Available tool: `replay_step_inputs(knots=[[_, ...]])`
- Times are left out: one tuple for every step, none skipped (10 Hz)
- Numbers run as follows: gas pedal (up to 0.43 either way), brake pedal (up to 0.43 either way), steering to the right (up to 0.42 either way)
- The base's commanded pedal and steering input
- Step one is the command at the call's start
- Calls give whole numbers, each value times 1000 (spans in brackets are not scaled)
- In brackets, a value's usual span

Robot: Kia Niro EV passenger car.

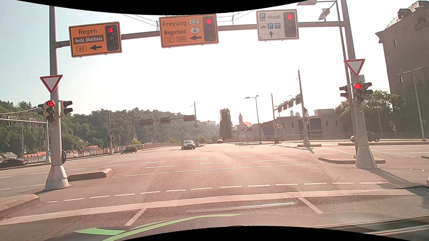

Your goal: Follow the waypoints while adhering to traffic rules and regulations

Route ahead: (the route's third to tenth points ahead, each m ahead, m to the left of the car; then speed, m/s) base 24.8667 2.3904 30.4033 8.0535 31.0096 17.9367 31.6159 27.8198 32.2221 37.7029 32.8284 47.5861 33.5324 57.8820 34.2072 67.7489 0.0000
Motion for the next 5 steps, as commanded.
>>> replay_step_inputs(knots=[[0, 311, -2], [0, 311, -2], [0, 311, -2], [0, 311, -2], [0, 311, -2]])
